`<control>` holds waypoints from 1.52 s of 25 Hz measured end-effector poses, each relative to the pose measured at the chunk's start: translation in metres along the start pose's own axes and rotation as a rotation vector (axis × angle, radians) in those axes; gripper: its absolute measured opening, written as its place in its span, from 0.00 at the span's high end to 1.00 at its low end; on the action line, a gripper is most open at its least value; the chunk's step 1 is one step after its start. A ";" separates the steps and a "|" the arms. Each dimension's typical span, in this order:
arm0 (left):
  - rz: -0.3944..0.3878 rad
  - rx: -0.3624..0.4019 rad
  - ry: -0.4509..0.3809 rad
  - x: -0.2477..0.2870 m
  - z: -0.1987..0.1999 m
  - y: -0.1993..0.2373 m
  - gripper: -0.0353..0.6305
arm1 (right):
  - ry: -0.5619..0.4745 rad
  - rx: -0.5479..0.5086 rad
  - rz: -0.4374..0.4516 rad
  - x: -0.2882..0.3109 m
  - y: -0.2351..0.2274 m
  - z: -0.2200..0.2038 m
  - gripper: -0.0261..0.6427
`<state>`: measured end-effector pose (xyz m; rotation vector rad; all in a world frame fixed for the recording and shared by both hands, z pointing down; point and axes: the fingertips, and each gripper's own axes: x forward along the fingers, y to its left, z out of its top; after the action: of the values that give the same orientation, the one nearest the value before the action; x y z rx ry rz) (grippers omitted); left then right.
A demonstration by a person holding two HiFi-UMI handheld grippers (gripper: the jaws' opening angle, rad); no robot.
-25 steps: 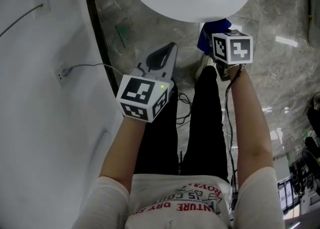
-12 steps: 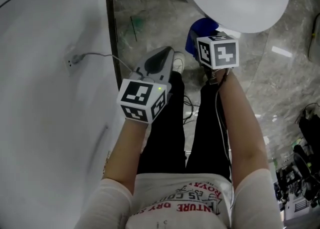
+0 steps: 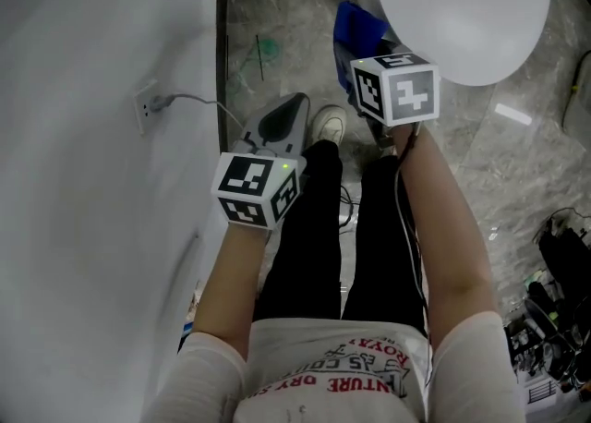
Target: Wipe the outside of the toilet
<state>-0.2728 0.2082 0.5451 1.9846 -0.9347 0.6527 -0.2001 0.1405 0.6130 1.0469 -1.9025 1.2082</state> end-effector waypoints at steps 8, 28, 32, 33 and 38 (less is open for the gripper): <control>-0.006 0.044 -0.078 -0.037 0.050 -0.048 0.94 | -0.108 0.007 0.017 -0.098 0.017 0.018 0.84; -0.037 0.177 -0.366 -0.224 0.133 -0.354 0.94 | -0.510 -0.125 -0.238 -0.540 0.020 -0.028 0.84; -0.024 0.251 -0.423 -0.279 0.158 -0.411 0.94 | -0.615 -0.150 -0.256 -0.624 0.040 -0.034 0.84; -0.017 0.273 -0.442 -0.293 0.166 -0.424 0.94 | -0.643 -0.166 -0.258 -0.642 0.045 -0.033 0.84; -0.003 0.353 -0.512 -0.359 0.180 -0.485 0.94 | -0.727 -0.252 -0.252 -0.719 0.078 -0.040 0.84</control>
<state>-0.0768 0.3750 -0.0300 2.5362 -1.1748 0.3204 0.0762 0.4000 -0.0043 1.6667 -2.2685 0.4420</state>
